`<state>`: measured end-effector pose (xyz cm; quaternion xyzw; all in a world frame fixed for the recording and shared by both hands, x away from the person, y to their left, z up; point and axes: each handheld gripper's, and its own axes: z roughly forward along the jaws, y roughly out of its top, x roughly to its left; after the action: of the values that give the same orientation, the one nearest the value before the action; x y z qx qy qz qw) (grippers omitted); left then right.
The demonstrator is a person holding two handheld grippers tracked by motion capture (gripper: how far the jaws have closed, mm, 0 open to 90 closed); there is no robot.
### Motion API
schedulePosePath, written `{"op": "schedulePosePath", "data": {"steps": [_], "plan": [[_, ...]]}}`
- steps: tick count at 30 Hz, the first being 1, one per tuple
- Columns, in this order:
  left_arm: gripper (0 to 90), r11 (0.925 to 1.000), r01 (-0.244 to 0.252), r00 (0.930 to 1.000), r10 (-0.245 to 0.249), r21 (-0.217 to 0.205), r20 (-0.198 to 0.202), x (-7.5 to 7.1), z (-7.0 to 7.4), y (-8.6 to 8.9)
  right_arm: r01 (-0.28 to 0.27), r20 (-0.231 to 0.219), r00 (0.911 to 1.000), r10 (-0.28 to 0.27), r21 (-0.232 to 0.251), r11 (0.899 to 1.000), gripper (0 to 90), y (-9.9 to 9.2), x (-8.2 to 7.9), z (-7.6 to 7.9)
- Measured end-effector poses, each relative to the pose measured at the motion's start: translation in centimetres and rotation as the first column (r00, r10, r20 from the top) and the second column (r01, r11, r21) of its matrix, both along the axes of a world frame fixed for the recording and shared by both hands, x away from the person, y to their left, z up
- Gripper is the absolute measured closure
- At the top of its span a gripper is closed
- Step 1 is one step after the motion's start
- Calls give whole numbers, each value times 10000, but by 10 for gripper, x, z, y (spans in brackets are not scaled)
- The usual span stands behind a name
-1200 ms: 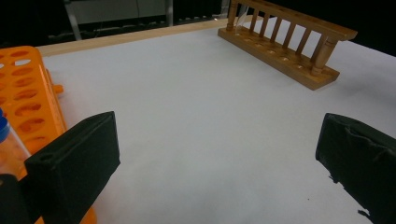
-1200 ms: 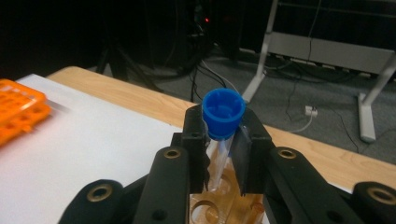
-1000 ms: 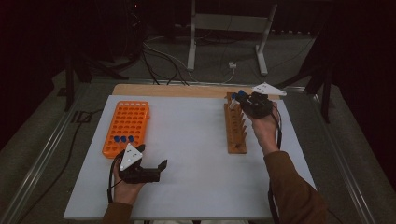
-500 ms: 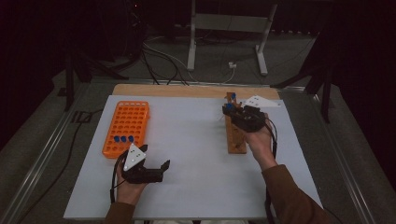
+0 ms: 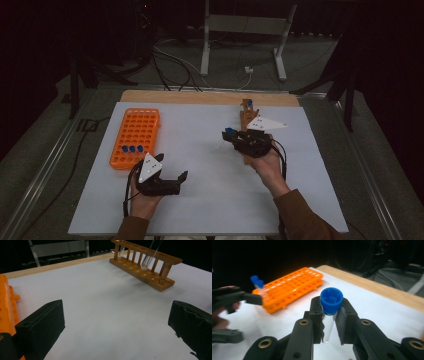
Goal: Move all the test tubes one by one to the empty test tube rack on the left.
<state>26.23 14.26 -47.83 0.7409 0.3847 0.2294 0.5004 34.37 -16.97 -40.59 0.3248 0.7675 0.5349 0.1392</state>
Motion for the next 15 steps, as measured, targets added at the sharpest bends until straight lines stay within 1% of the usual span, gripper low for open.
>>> {"op": "schedulePosePath", "data": {"steps": [2,5,8,12,13,15], "plan": [[32,10000,-5,10000,5,-27,34,0,1,-2,-204,-156,9997,205,65,9998,766,6,-5,-3],[42,9999,99,9999,-99,-15,101,-1,3,-5,-584,-326,9978,583,-4,9983,766,18,-11,-9],[62,9998,218,9997,-218,24,120,-2,5,-10,-928,-473,9946,929,46,9957,766,30,-17,-13],[84,9987,513,9986,-513,42,87,-2,6,-16,-1360,-552,9892,1359,20,9907,765,45,-24,-17],[97,9983,577,9983,-578,65,76,-3,6,-18,-1463,-570,9876,1461,0,9892,765,49,-26,-18],[156,9978,658,9978,-659,125,121,-3,6,-19,-1671,-565,9844,1666,-44,9859,765,56,-29,-19]]}}
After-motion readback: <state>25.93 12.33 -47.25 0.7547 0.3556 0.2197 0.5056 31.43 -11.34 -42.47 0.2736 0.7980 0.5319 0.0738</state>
